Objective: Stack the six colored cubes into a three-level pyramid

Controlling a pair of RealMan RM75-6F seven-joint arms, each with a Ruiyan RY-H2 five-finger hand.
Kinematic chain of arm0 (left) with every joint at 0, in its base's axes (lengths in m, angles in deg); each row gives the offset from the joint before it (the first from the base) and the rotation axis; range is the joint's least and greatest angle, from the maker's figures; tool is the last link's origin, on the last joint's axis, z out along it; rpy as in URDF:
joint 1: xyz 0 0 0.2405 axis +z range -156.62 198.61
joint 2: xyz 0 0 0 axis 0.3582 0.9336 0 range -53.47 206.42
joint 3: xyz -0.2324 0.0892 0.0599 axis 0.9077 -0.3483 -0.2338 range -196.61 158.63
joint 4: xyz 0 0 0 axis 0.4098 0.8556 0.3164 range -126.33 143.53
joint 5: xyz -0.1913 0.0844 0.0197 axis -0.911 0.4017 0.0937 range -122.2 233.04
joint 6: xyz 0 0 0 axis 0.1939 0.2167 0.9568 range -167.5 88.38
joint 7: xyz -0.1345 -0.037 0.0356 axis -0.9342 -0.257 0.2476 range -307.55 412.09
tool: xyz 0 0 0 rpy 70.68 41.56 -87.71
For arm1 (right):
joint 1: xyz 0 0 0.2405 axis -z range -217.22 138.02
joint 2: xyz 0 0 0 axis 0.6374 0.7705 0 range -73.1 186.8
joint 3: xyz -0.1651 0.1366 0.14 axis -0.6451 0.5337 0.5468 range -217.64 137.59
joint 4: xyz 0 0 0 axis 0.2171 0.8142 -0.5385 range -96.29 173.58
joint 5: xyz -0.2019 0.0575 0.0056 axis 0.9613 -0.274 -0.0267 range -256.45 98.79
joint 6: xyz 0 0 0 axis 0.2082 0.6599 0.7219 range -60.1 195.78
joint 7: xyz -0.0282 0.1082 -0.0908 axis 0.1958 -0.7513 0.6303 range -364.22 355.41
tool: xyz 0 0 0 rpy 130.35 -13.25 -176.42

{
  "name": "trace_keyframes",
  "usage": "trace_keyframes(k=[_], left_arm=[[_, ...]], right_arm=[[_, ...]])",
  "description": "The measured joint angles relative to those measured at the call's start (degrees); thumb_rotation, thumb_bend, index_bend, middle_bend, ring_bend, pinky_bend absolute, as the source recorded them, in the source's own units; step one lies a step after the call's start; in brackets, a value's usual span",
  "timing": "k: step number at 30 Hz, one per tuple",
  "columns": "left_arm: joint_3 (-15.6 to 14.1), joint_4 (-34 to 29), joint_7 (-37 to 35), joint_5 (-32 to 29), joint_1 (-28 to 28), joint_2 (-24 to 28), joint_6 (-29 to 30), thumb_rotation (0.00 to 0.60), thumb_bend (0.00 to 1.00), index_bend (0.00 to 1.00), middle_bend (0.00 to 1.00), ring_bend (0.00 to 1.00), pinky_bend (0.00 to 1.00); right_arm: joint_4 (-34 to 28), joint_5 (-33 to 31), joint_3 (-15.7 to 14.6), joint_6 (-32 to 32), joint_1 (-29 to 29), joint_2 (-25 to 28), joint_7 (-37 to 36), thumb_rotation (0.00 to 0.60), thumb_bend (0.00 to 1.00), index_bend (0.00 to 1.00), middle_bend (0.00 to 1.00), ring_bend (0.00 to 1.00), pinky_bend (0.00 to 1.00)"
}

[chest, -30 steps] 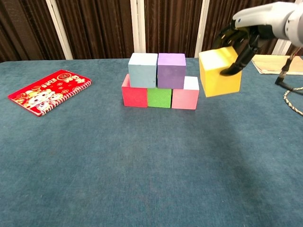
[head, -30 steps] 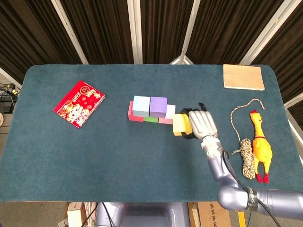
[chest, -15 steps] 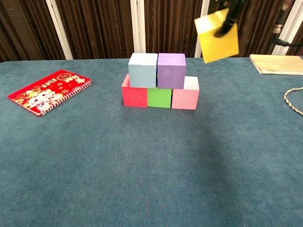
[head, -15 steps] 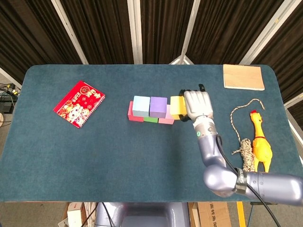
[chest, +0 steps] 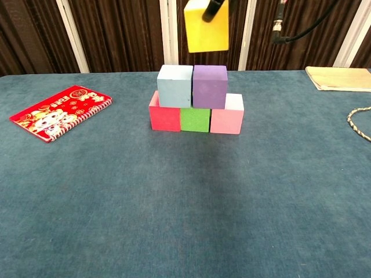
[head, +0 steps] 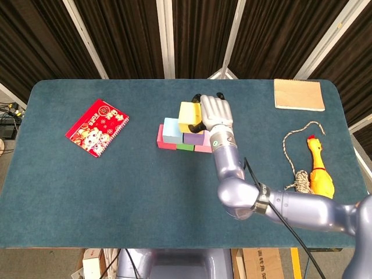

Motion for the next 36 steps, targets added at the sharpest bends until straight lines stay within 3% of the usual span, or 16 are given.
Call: trace_keyframes(k=[18, 36], left_arm=[[-0.84, -2.23, 2.42, -0.2, 0.89, 1.93, -0.28, 0.6, 0.32, 0.16, 0.07, 0.0, 0.0], [-0.25, -3.95, 3.37, -2.6, 0.84, 2.7, -1.76, 0.6, 0.32, 0.16, 0.06, 0.0, 0.0]], right_arm=[[9.55, 3.81, -2.77, -0.65, -1.71, -8.96, -2.1, 0.6, 0.46, 0.45, 0.49, 0.31, 0.01], [11.53, 5.81, -2.22, -3.95, -1.01, -11.51, -3.18, 0.6, 0.46, 0.45, 0.49, 0.31, 0.01]])
